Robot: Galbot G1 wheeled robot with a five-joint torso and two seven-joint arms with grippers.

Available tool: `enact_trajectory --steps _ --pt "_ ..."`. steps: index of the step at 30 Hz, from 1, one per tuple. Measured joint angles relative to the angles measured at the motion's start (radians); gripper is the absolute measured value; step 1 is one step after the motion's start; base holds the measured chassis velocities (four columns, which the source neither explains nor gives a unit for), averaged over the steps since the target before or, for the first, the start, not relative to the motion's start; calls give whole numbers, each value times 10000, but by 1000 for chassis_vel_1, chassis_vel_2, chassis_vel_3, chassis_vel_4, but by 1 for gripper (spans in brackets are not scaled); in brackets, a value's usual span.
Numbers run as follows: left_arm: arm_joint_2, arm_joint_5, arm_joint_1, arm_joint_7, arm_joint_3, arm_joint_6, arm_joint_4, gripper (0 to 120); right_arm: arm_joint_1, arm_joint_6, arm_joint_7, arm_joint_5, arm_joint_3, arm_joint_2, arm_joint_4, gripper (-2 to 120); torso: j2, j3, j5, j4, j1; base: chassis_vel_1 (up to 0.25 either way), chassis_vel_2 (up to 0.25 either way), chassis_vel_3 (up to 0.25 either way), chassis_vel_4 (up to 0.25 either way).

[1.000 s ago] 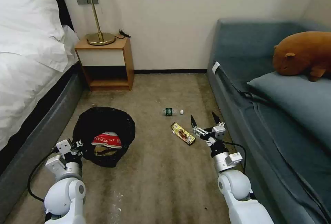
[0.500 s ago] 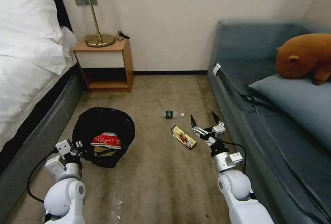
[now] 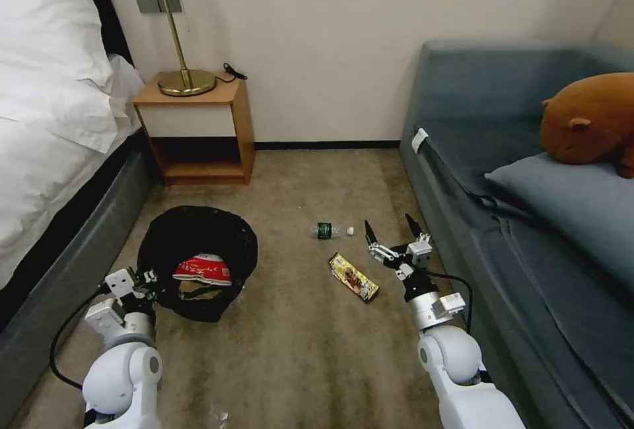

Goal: Pick up the trash bin, then pick up the garbage on the floor and place it into the trash bin.

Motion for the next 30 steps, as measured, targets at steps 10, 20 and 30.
enact_trajectory --steps 10,20,30 --pt "-21 4 -22 1 -1 -10 23 4 -15 68 -38 13 28 -2 -69 100 0 0 0 0 0 -95 92 77 -95" --pt "-39 18 -12 5 9 -78 36 4 -64 105 -76 -3 -12 19 -79 100 0 0 0 0 0 -67 74 78 -69" --pt "-29 -31 79 4 -36 -79 -55 4 -137 111 -85 -111 -84 110 -41 100 0 0 0 1 0 -78 75 85 -82"
